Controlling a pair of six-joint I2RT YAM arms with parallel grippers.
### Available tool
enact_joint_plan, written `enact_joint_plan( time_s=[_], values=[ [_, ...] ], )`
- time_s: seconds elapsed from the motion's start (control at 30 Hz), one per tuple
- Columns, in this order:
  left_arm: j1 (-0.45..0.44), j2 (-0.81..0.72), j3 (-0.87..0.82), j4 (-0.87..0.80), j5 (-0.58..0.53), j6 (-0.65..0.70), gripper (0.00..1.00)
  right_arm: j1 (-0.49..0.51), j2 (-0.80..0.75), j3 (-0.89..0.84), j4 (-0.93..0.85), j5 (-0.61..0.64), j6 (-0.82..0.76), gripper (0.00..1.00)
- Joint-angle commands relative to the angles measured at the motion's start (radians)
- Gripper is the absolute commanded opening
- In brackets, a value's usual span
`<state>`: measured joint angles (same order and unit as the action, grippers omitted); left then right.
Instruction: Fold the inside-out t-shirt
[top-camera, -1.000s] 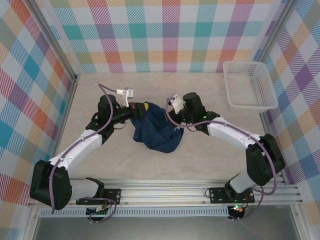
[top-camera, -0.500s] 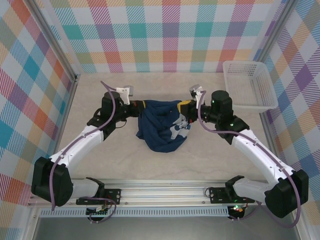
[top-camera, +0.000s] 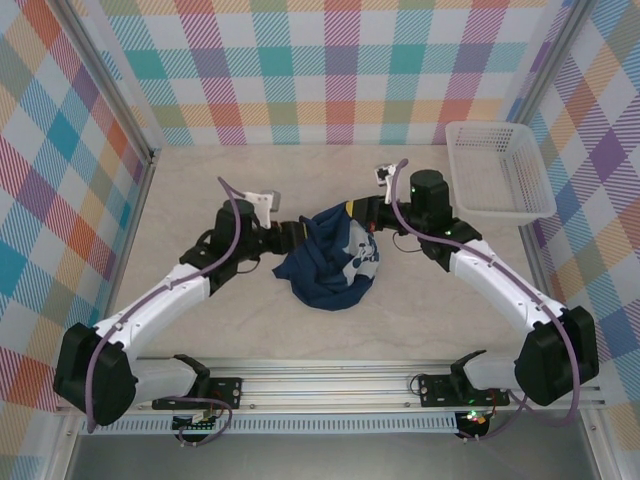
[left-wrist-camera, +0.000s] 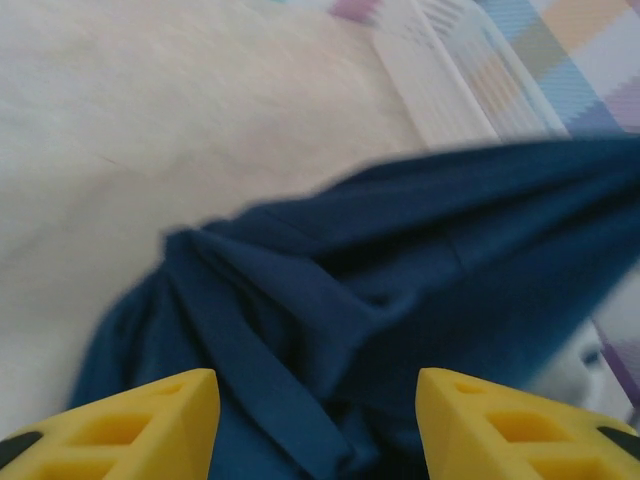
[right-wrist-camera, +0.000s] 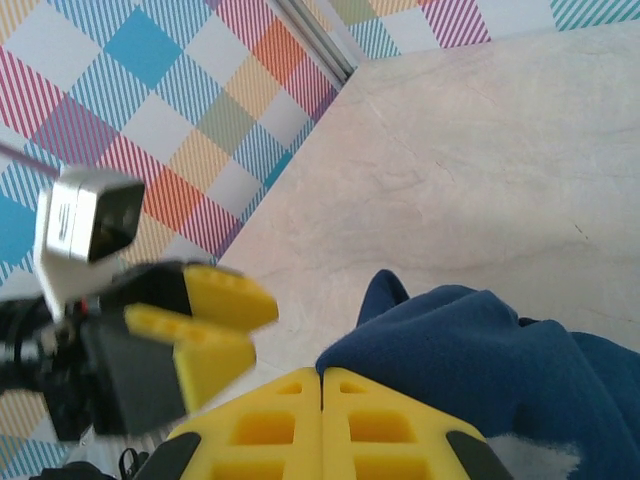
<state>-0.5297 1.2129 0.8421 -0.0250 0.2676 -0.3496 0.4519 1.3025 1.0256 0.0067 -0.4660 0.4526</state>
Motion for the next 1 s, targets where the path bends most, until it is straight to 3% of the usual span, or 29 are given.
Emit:
enact_joint_plan(
  time_s=[0.0, 0.4, 0.47, 0.53, 0.6, 0.77, 0.97],
  values=[
    [-0.065, 0.021, -0.052, 0.055, 0.020, 0.008, 0.55, -0.007, -0.008, 0.060, 0.044, -0.020, 0.037, 0.00],
    [-0.112, 0.281, 0.080, 0.008, -0.110, 0.041, 0.48, -0.021, -0.026, 0.060, 0.037, -0.007, 0.032, 0.00],
    [-0.113, 0.309, 0.097, 0.014, -0.115, 0.046, 0.39, -0.023, -0.027, 0.060, 0.042, -0.008, 0.032, 0.00],
    [-0.112, 0.321, 0.113, 0.023, -0.105, 0.052, 0.19, -0.035, -0.034, 0.067, 0.030, -0.009, 0.023, 0.00],
    [-0.112, 0.295, 0.113, 0.027, -0.100, 0.068, 0.01, -0.060, -0.058, 0.074, 0.006, -0.007, 0.013, 0.00],
    [-0.062, 0.103, 0.031, 0.086, -0.094, 0.062, 0.00, -0.140, -0.168, 0.078, -0.051, 0.019, -0.025, 0.00],
    [0.032, -0.118, -0.021, 0.161, 0.016, -0.038, 0.00, -0.156, -0.234, 0.114, -0.154, 0.083, -0.097, 0.00]
  ],
)
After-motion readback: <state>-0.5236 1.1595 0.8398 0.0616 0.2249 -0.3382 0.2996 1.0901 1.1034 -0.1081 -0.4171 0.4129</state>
